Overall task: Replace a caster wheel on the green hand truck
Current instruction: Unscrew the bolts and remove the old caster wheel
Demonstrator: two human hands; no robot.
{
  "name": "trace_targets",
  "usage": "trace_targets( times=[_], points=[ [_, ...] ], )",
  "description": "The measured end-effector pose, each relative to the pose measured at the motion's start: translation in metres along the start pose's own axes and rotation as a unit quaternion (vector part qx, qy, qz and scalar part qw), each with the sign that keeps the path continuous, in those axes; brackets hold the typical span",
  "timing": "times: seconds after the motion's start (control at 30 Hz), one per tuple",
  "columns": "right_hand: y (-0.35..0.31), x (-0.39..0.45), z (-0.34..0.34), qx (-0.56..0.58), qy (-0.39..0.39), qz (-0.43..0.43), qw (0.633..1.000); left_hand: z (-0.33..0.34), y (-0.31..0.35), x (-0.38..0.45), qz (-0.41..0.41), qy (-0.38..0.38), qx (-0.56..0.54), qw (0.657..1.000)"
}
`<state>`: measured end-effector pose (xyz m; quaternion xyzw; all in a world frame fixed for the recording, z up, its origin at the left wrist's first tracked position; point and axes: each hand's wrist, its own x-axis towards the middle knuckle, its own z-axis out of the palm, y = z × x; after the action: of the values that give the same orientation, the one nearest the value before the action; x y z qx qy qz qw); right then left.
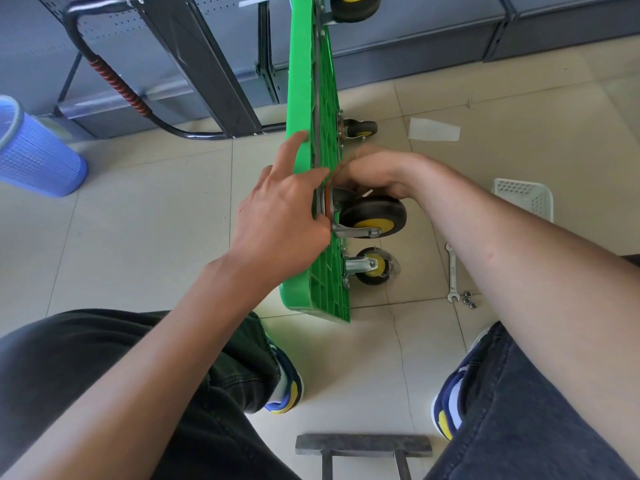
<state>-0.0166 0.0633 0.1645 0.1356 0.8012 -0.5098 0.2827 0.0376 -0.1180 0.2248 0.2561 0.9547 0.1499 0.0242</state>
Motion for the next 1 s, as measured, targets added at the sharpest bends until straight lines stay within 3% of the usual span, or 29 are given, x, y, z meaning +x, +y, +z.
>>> trace_targets(
  times=[1.0],
  points=[
    [0.0005,0.0053,0.0039,0.047,0.019,-0.02,0.999,0.0009,-0.0018,0.0002,0.009,0.013,-0.001,1.0]
  ],
)
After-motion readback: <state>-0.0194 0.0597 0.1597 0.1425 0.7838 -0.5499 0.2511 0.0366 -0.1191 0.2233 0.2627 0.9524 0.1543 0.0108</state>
